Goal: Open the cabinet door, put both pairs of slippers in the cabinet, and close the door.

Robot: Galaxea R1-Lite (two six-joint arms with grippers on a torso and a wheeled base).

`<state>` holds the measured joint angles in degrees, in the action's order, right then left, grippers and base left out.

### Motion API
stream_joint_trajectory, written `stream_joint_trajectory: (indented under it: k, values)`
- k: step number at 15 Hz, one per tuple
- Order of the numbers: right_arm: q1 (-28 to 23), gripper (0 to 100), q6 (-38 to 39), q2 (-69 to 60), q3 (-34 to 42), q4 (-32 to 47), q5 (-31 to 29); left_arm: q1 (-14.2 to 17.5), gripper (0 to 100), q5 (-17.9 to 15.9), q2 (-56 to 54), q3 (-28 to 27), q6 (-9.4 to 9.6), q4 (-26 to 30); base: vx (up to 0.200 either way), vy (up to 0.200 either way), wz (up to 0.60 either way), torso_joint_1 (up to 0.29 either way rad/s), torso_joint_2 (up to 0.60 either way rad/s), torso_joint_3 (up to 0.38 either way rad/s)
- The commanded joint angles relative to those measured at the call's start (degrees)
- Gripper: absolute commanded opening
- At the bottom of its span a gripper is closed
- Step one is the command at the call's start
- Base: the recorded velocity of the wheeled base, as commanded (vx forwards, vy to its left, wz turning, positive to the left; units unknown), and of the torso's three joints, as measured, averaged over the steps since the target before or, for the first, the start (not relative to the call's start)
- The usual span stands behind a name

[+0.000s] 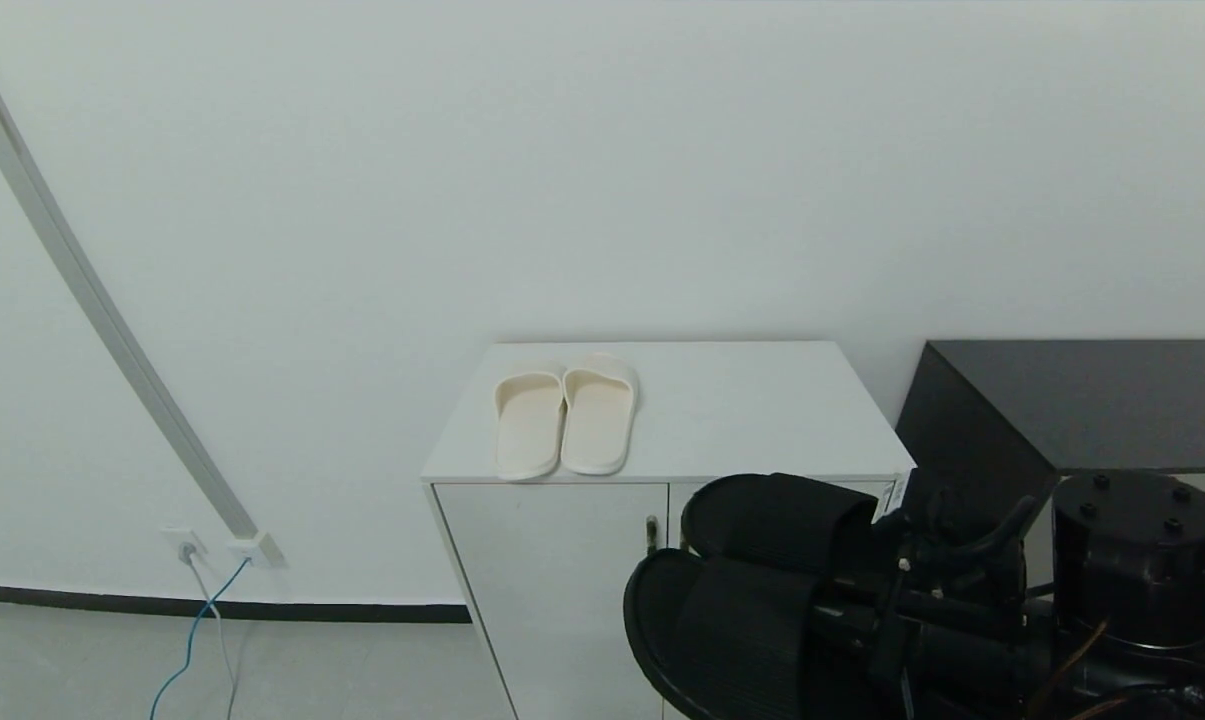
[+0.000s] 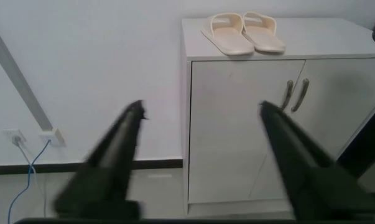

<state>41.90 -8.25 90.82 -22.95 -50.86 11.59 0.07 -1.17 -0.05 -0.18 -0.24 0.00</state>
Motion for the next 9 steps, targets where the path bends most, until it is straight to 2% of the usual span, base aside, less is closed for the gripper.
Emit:
stream_joint_trajectory:
  k: [1, 9]
  values:
    - [0.02, 0, -0.01, 0.23, 0.28, -0.03, 0.01, 0.01, 100, 0.03, 0.05, 0.01, -0.02, 0.0, 0.0, 0.0, 0.0, -0.144, 0.33, 0.183]
    - [0.11, 0, -0.1, 0.23, 0.37, -0.03, 0.01, 0.01, 100, 0.03, 0.05, 0.01, -0.02, 0.0, 0.0, 0.0, 0.0, -0.157, 0.36, 0.204]
